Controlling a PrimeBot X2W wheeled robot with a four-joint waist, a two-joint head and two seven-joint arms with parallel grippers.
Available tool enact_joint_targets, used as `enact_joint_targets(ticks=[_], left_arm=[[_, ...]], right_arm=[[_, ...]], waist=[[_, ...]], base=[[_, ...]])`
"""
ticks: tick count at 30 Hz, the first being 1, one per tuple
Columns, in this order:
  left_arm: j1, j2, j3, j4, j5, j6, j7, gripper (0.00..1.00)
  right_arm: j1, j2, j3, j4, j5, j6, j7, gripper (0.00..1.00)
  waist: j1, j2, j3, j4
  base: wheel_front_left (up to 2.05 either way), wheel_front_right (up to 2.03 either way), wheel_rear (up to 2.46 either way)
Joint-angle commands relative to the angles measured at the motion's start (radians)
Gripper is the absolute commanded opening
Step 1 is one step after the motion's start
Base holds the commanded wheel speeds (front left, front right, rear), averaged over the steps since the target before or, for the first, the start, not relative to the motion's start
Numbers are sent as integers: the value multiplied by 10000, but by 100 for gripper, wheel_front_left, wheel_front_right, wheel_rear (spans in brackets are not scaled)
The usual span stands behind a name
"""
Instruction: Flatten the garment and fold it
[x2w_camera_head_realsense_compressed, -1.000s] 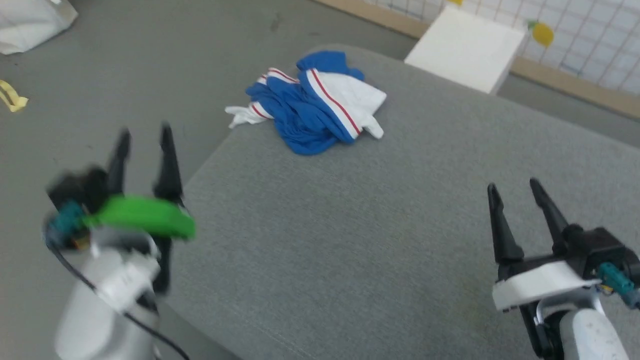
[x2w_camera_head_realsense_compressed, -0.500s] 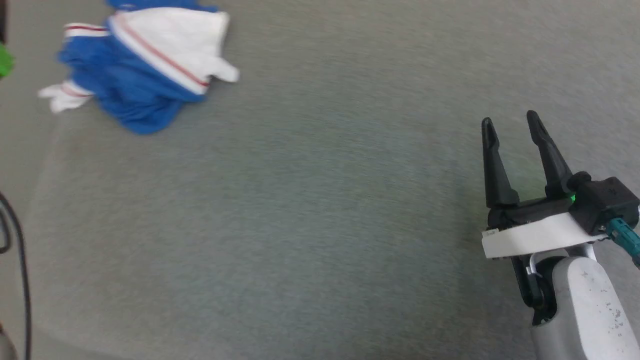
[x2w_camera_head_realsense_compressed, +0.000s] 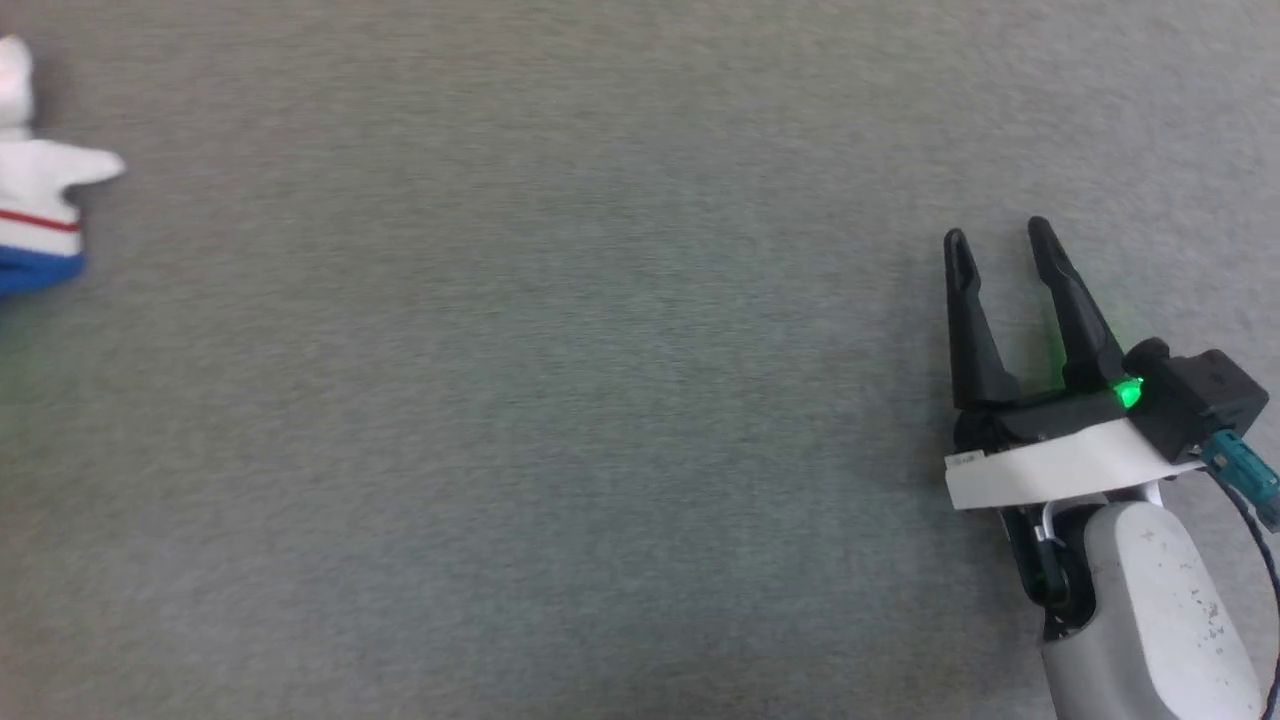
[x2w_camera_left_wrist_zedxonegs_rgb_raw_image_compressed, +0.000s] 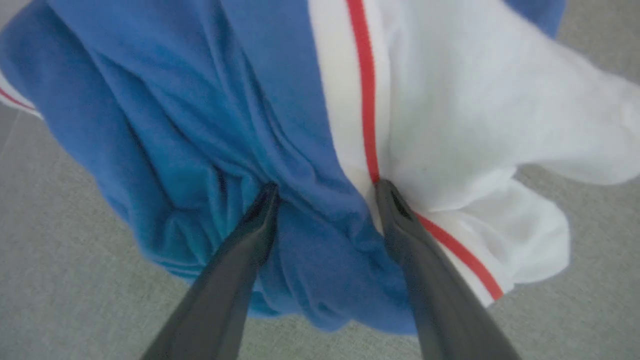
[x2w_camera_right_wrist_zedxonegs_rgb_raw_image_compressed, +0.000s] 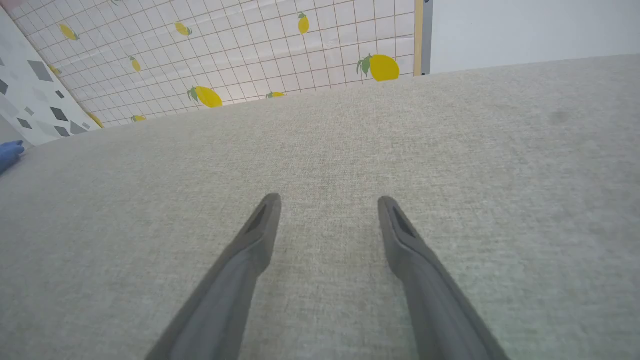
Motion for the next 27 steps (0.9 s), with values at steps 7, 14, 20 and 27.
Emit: enact_joint_targets(ticks=[7, 14, 20, 27], left_arm=[[1205, -162, -26, -703, 33, -367, -636, 0], [535, -253, 9, -271, 1247, -1486, -5329, 0], [-483, -705, -629, 545, 2054, -2460, -9044, 0], [-1582, -1391, -1668, 909, 2446, -3311, -11018, 0]], right_arm=[[198, -39, -307, 112, -126, -19, -41, 100], [889, -39, -642, 290, -316, -19, -42, 100], [1749, -39, -987, 466, -451, -19, -43, 100], [2527, -39, -1135, 347, -577, -19, 183, 100]], waist=[[0, 62, -524, -285], [0, 62, -2381, 190], [0, 62, -4067, 425], [0, 62, -5384, 295]], base=[[0, 0, 0], [0, 0, 0], [0, 0, 0], [0, 0, 0]])
